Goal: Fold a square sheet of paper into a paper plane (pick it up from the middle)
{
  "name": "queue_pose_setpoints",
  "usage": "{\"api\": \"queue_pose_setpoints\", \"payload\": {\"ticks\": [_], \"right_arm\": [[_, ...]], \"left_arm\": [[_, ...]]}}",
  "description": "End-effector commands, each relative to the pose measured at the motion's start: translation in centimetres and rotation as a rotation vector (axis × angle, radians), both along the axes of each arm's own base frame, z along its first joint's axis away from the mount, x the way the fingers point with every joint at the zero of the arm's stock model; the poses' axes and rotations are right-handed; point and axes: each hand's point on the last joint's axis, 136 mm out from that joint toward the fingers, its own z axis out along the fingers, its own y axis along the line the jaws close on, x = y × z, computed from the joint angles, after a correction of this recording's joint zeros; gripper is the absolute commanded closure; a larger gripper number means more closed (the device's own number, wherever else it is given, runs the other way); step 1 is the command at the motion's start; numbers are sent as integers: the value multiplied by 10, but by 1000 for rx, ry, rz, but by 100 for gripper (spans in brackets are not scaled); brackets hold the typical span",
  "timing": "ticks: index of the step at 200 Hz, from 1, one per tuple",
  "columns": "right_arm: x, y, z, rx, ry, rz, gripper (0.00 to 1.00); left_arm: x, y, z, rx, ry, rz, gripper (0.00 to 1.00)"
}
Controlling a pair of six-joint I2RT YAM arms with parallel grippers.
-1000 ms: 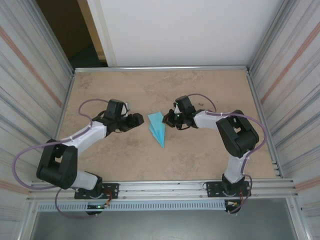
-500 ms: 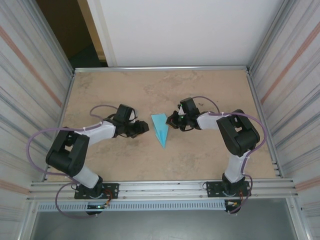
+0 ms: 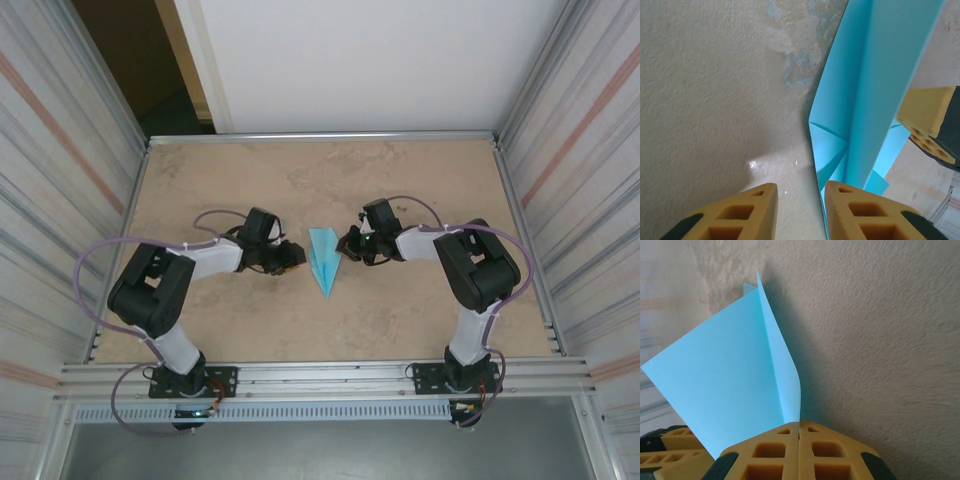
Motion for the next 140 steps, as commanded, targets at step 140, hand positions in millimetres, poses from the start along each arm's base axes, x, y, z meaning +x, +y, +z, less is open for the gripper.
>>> {"api": "queue_pose_setpoints", "payload": {"ticks": [140], "right_arm": [[-6,-12,-15,-39,22,15,96]], "left_arm": [[22,-45,-10,-155,51,-84,75]]}}
